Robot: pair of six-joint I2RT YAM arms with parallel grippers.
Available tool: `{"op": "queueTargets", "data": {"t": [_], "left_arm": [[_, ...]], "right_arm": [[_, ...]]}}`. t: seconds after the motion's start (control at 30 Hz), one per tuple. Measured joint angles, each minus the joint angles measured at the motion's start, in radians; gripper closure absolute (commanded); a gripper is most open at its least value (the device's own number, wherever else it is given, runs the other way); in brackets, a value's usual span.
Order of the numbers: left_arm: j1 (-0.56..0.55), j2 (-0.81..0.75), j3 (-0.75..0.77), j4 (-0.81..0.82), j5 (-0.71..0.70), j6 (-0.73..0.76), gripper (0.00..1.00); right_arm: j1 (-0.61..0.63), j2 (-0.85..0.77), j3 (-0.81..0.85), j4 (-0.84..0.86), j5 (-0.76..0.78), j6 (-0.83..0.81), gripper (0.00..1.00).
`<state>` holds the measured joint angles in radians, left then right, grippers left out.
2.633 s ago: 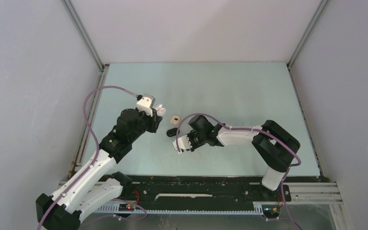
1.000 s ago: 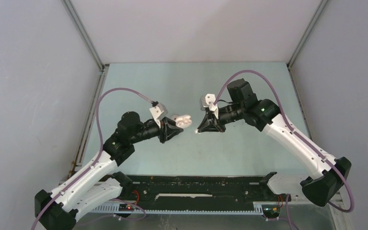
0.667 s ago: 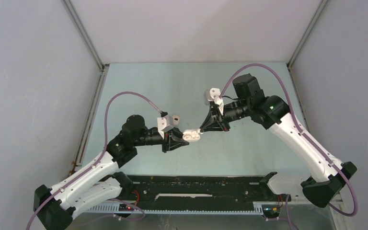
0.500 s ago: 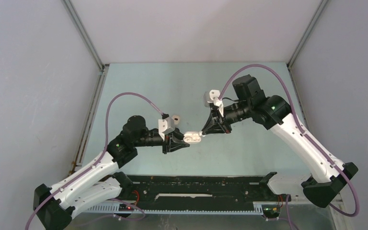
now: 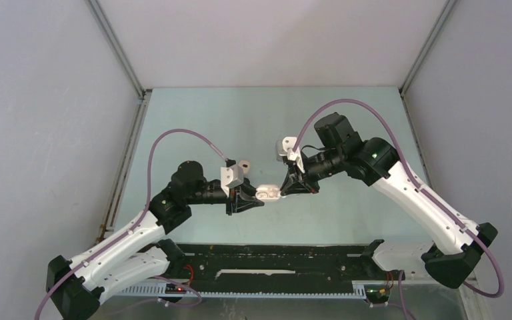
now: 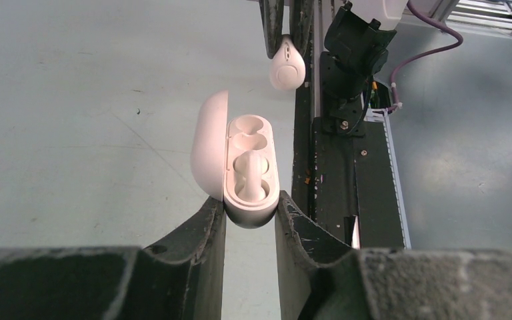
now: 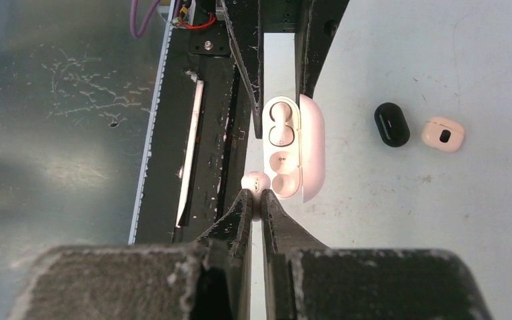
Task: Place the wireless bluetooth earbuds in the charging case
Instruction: Place the earbud in the charging case.
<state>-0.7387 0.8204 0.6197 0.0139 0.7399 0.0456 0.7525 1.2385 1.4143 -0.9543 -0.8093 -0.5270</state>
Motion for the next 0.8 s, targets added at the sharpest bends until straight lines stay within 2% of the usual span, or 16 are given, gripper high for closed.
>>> {"op": "queueTargets", "data": {"t": [0.8], "left_arm": [[-0.001, 0.007, 0.000, 0.007, 0.055, -0.002, 1.00]], "right_arm": [[0.044, 0.055, -0.012, 0.017, 0.058, -0.038, 0.95]]}}
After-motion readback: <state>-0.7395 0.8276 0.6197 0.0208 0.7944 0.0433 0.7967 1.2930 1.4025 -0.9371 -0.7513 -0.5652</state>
